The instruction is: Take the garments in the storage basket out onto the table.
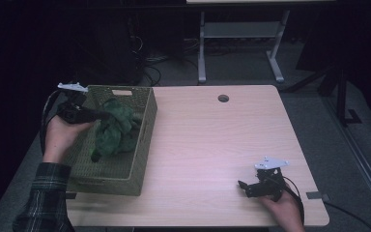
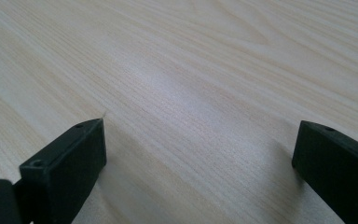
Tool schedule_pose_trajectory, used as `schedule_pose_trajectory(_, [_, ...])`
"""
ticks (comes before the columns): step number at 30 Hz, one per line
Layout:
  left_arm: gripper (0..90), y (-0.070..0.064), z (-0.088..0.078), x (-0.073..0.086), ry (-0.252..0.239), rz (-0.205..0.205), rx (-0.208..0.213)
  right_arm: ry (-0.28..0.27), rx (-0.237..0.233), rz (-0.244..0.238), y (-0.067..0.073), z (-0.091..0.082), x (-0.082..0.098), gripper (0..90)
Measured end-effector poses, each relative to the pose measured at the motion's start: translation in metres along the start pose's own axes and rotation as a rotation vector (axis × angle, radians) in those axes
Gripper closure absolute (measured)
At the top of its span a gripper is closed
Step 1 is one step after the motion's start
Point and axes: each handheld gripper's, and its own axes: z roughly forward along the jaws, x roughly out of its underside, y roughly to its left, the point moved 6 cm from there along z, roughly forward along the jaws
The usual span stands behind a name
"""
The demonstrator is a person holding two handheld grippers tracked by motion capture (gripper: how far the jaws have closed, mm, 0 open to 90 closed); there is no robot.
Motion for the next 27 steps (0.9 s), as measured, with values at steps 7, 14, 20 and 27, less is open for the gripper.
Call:
schedule_pose_trajectory(7, [86.6,-0.017,-0.016,-0.021,-0.055,0.027,0.004,-0.001,0.001,0.000,0.000,0.000,0.000,2.6])
schedule_pose_trajectory(14, [86.7,-0.033,-0.032,-0.043,-0.100,0.061,0.011,-0.002,0.002,0.001,0.000,0.000,0.000,2.6])
schedule_pose_trajectory(20, [86.7,-0.043,-0.042,-0.059,-0.127,0.074,0.032,-0.002,0.002,0.001,0.000,0.000,0.000,2.6])
schedule_pose_trajectory(27, [86.8,-0.056,-0.050,-0.076,-0.168,0.085,0.087,-0.001,0.002,0.001,0.000,0.000,0.000,2.6])
